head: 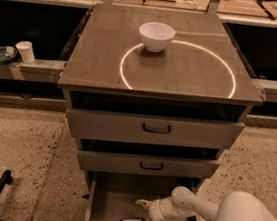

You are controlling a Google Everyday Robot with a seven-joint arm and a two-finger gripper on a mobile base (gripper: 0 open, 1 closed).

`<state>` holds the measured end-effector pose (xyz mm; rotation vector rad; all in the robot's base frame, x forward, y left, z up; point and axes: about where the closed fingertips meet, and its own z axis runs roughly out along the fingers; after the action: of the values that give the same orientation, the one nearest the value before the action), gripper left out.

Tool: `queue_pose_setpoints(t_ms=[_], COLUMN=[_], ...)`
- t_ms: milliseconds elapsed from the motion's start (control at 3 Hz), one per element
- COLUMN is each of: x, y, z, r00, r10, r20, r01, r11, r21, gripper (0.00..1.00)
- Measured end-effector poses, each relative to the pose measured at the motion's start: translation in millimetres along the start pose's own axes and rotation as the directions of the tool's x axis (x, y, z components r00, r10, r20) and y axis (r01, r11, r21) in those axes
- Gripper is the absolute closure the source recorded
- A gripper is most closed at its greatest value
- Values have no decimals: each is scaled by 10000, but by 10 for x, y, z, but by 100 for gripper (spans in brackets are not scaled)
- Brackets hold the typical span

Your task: Pick rxbar blueberry from bottom drawer and place on counter

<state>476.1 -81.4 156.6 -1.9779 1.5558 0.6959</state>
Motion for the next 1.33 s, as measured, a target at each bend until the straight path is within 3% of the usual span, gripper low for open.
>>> queue_pose_setpoints(t_ms=[667,1000,1333], x=[176,205,189], y=[180,230,245], z=[412,574,591], r00=[10000,9999,9997], r10=[40,37,19], r20=[4,135,238], r01=[-40,-24,3], r11=[9976,9957,9954], r21=[-695,-929,-953], gripper=[29,45,76])
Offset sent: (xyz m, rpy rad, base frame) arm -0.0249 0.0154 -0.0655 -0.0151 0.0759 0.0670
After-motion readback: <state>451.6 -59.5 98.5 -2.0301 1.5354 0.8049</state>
